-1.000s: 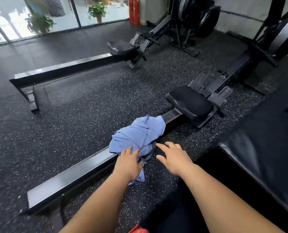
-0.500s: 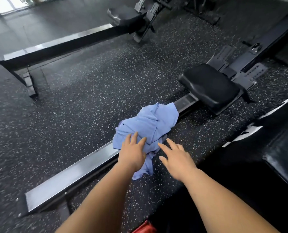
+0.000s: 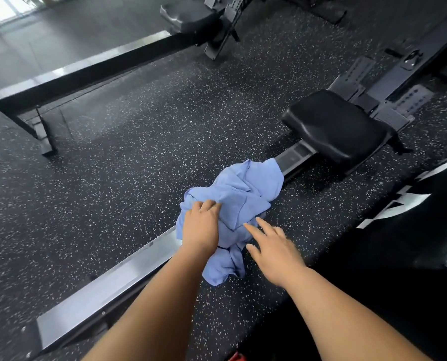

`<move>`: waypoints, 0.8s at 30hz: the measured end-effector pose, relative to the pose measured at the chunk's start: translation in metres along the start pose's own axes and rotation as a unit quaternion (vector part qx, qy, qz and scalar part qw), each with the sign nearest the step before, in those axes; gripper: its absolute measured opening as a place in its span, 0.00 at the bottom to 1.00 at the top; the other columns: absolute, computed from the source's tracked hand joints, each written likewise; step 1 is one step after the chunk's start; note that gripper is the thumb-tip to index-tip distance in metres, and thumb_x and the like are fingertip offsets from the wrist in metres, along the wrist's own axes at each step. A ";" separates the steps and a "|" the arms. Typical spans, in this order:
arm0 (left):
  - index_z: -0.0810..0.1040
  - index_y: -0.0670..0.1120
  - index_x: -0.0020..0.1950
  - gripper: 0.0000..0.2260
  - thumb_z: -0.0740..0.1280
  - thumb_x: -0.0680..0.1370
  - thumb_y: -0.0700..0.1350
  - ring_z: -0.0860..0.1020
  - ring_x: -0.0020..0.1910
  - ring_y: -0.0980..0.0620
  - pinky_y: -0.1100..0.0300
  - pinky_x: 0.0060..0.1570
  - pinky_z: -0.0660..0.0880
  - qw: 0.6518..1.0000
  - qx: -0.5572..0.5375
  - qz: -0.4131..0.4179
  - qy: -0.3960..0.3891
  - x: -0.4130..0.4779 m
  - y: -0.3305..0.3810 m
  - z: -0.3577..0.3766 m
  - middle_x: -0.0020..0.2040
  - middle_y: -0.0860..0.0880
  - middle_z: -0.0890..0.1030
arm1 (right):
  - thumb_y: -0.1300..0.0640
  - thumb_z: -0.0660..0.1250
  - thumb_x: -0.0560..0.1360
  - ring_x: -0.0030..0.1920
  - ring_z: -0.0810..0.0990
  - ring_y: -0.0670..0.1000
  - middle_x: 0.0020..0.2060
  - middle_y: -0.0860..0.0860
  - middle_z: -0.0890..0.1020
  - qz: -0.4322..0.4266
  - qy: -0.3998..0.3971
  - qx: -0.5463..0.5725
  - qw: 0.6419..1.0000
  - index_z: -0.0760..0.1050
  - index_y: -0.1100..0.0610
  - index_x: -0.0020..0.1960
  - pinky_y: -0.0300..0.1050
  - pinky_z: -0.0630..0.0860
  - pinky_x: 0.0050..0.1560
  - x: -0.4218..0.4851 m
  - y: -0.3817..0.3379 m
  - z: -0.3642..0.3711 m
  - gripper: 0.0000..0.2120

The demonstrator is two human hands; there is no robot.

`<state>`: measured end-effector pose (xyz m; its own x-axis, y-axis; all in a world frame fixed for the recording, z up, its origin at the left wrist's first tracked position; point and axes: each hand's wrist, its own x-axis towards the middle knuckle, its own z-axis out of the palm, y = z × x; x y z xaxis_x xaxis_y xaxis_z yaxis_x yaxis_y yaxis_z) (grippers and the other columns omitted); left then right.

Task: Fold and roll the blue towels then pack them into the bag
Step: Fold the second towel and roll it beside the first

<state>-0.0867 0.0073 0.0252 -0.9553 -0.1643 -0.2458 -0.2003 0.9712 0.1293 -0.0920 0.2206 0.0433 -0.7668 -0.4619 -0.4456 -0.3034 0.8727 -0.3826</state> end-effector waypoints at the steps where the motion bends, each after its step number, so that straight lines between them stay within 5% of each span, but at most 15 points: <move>1: 0.73 0.52 0.77 0.26 0.67 0.79 0.41 0.71 0.67 0.44 0.51 0.60 0.69 0.999 -0.015 -0.011 0.031 -0.001 -0.002 -0.004 0.71 0.53 0.75 | 0.44 0.56 0.86 0.79 0.57 0.53 0.84 0.43 0.50 -0.003 0.003 0.004 1.000 0.53 0.39 0.83 0.57 0.68 0.73 0.000 -0.001 -0.001 0.27; 6: 0.86 0.53 0.60 0.11 0.67 0.82 0.43 0.75 0.54 0.45 0.49 0.52 0.72 0.976 -0.129 -0.038 0.169 -0.011 -0.016 -0.015 0.54 0.54 0.84 | 0.44 0.59 0.85 0.78 0.59 0.51 0.83 0.41 0.56 -0.027 0.032 0.047 0.998 0.55 0.39 0.83 0.55 0.67 0.75 -0.007 -0.014 -0.011 0.28; 15: 0.80 0.65 0.54 0.12 0.76 0.76 0.49 0.78 0.52 0.57 0.57 0.56 0.72 0.936 -0.314 -0.010 0.162 -0.048 -0.019 -0.076 0.46 0.61 0.83 | 0.42 0.74 0.76 0.71 0.73 0.51 0.70 0.45 0.77 -0.008 0.070 0.239 0.969 0.60 0.35 0.80 0.55 0.73 0.69 -0.023 -0.063 -0.050 0.38; 20: 0.84 0.55 0.51 0.11 0.79 0.74 0.41 0.84 0.47 0.58 0.49 0.56 0.81 0.893 -0.427 0.040 0.137 -0.073 -0.003 -0.123 0.43 0.57 0.86 | 0.47 0.74 0.78 0.56 0.83 0.48 0.54 0.45 0.85 -0.014 0.105 0.262 0.959 0.77 0.45 0.71 0.50 0.78 0.64 -0.036 -0.083 -0.083 0.22; 24: 0.85 0.52 0.51 0.10 0.80 0.74 0.40 0.85 0.44 0.55 0.45 0.55 0.81 0.874 -0.459 0.074 0.137 -0.093 0.022 -0.155 0.42 0.55 0.87 | 0.50 0.76 0.77 0.46 0.82 0.43 0.43 0.44 0.85 -0.016 0.163 0.248 0.955 0.83 0.47 0.60 0.32 0.74 0.49 -0.066 -0.084 -0.115 0.12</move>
<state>-0.0361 0.0171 0.1999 -0.9764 -0.2065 0.0626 -0.0397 0.4572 0.8885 -0.0806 0.1959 0.1977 -0.9211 -0.3436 -0.1832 -0.0868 0.6399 -0.7636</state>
